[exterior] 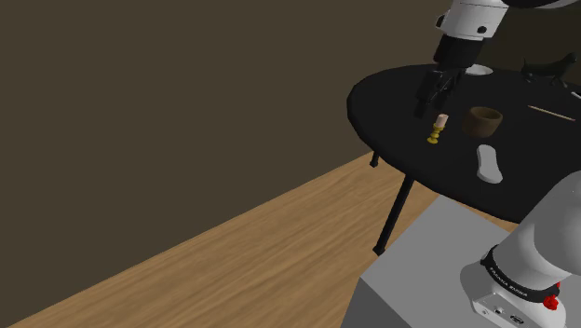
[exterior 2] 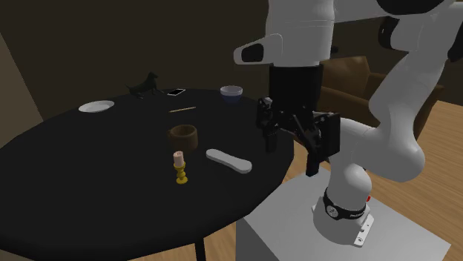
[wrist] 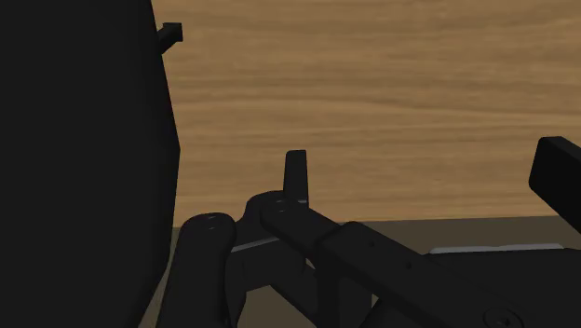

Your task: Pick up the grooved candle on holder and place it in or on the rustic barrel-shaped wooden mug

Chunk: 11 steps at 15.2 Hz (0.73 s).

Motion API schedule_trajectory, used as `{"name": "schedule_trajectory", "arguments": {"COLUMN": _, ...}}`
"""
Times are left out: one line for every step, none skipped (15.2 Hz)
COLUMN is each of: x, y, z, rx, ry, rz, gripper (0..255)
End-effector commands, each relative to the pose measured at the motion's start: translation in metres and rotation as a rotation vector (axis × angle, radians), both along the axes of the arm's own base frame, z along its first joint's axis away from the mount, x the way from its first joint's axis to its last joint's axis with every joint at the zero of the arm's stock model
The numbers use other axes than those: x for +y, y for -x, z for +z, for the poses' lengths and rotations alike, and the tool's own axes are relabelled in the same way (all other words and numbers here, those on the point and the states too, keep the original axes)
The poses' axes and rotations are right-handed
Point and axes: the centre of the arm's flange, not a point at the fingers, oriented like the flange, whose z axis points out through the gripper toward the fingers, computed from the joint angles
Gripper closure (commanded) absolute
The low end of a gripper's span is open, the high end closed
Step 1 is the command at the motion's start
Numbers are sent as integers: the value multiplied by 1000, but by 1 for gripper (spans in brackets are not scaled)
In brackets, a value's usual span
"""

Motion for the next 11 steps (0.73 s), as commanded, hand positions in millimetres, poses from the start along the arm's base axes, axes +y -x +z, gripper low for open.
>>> {"name": "schedule_trajectory", "arguments": {"x": 0, "y": 0, "z": 0, "rx": 0, "ry": 0, "rz": 0, "gripper": 0}}
{"name": "schedule_trajectory", "arguments": {"x": -11, "y": 1, "z": -7, "rx": -5, "ry": 5, "rz": 4, "gripper": 0}}
{"name": "schedule_trajectory", "arguments": {"x": -21, "y": 1, "z": -14, "rx": -10, "ry": 10, "rz": 8, "gripper": 0}}
{"name": "schedule_trajectory", "arguments": {"x": -32, "y": 1, "z": -20, "rx": -16, "ry": 15, "rz": 12, "gripper": 0}}
{"name": "schedule_trajectory", "arguments": {"x": -42, "y": 2, "z": -27, "rx": -21, "ry": 20, "rz": 15, "gripper": 0}}
{"name": "schedule_trajectory", "arguments": {"x": -53, "y": 2, "z": -34, "rx": -26, "ry": 25, "rz": 19, "gripper": 0}}
{"name": "schedule_trajectory", "arguments": {"x": -64, "y": 2, "z": -40, "rx": -31, "ry": 30, "rz": 23, "gripper": 0}}
{"name": "schedule_trajectory", "arguments": {"x": -74, "y": 2, "z": -47, "rx": -37, "ry": 35, "rz": 27, "gripper": 0}}
{"name": "schedule_trajectory", "arguments": {"x": -85, "y": 2, "z": -53, "rx": -42, "ry": 40, "rz": 31, "gripper": 0}}
{"name": "schedule_trajectory", "arguments": {"x": -96, "y": 2, "z": -59, "rx": -47, "ry": 45, "rz": 35, "gripper": 0}}
{"name": "schedule_trajectory", "arguments": {"x": -107, "y": 2, "z": -66, "rx": -52, "ry": 50, "rz": 39, "gripper": 0}}
